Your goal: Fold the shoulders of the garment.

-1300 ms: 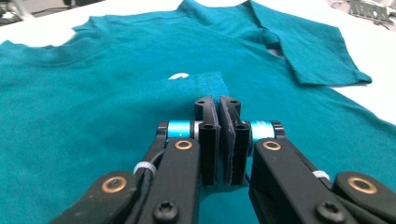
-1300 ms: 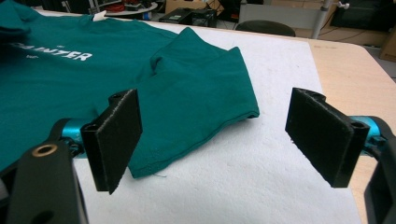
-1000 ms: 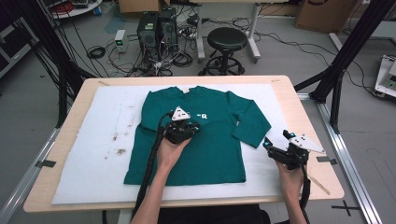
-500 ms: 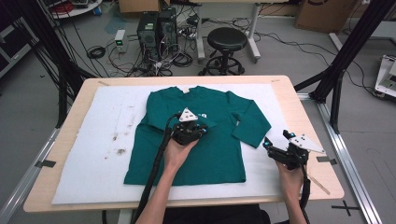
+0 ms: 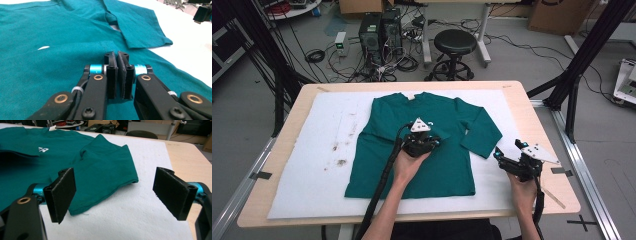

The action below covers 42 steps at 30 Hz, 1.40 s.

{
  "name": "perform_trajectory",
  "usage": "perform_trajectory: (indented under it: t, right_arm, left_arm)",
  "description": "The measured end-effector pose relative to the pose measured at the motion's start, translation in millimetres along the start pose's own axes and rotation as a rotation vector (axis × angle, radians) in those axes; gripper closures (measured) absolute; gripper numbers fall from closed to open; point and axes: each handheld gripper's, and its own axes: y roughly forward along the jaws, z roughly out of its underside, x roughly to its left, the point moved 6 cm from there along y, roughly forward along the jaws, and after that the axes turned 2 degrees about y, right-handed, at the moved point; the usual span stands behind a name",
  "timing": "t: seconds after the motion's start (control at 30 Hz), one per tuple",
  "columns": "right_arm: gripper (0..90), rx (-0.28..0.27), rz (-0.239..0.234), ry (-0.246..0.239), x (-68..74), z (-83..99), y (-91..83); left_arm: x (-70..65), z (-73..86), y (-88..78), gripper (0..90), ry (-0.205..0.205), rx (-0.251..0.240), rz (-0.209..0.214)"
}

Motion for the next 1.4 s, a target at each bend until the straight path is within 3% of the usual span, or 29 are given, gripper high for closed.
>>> perform_trajectory:
  t: [0.33,0.47,0.57,0.7,0.83,0.93,1.03,1.1,1.3,1.4]
  right_arm:
    - [19.0,0.002,0.002,0.0,0.1,0.1,0.0]
    - [18.9,0.002,0.002,0.002,0.2,0.2,-0.2]
    - [19.0,0.001,0.002,0.0,0.0,0.1,-0.2]
    - [19.0,0.0,0.002,-0.001,-0.1,0.0,0.0]
    - [18.9,0.004,0.004,-0.001,-0.1,0.2,0.2]
    - [18.9,0.003,0.004,-0.002,-0.1,0.2,0.2]
    - [19.0,0.005,0.002,0.001,0.0,0.2,0.2]
    - [18.9,0.006,0.0,0.006,0.1,0.2,0.1]
    - [18.9,0.003,0.002,0.005,0.1,0.2,0.1]
    - [18.9,0.003,0.004,0.004,0.1,0.2,0.1]
  left_arm:
    - [-3.2,3.7,4.8,83.0,0.003,0.031,0.021]
    - [-4.0,2.6,3.7,70.1,-0.005,0.025,0.025]
    - [0.5,2.9,1.8,57.9,-0.025,0.036,0.002]
    - [4.2,3.3,-0.6,49.7,-0.031,0.045,-0.016]
    - [4.3,4.1,-0.7,52.6,-0.022,0.055,-0.02]
    - [1.9,5.2,-3.1,52.2,0.01,0.079,-0.034]
    - [1.9,4.2,-8.1,49.2,0.028,0.081,-0.044]
    - [4.1,3.1,-19.5,46.5,0.06,0.073,-0.073]
    - [15.3,8.6,-43.4,37.3,0.013,0.054,-0.049]
    - [27.3,15.9,-64.9,33.1,0.009,0.058,-0.082]
